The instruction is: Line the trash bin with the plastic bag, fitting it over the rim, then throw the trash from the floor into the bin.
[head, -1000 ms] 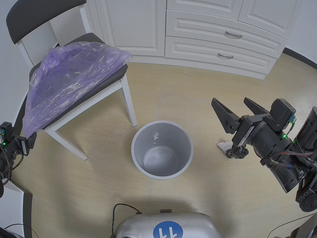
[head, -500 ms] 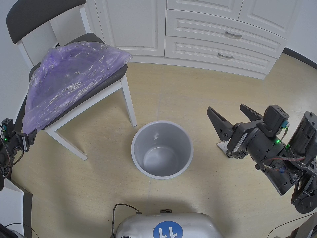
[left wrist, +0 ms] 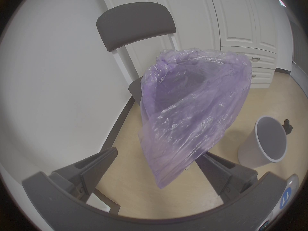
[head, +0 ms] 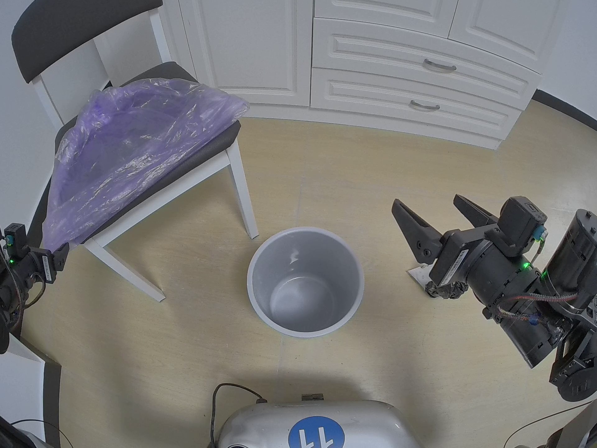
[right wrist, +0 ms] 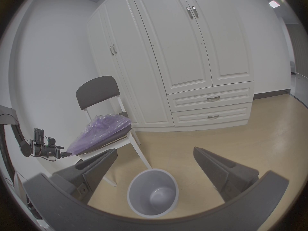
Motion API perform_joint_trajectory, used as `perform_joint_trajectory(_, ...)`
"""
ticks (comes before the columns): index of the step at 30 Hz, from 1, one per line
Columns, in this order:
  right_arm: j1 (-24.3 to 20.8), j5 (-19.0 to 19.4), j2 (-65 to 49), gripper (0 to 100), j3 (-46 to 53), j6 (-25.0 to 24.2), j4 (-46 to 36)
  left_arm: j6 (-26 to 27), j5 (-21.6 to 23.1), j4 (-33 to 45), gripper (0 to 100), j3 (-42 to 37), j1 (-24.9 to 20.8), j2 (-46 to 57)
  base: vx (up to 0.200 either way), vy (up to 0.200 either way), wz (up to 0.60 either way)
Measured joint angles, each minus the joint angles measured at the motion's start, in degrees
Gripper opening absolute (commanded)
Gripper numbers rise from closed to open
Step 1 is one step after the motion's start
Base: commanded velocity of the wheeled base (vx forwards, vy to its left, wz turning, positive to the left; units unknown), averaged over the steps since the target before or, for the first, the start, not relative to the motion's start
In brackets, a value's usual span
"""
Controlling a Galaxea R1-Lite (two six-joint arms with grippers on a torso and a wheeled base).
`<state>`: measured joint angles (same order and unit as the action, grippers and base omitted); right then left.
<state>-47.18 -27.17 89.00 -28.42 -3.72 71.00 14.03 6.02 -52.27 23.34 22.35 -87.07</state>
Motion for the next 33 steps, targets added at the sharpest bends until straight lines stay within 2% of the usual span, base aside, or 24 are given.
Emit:
perform_joint_trajectory(12,0.00,-0.17,-0.63,100,-0.11,0.13,0.09,-0.49,0.00,0.00,100,-0.15,0.34,4.57,0.000,0.000,0.00)
perform_joint_trajectory(26,-0.06,-0.22,-1.02,100,0.22,0.30,0.11,-0.60,0.05,-0.17,100,0.50,0.34,0.52,0.000,0.000,0.00)
perform_joint_trajectory(33,-0.09,-0.20,-1.30,100,0.44,0.38,0.11,-0.71,-0.04,-5.91,100,0.90,0.63,-3.50,0.000,0.000,0.00)
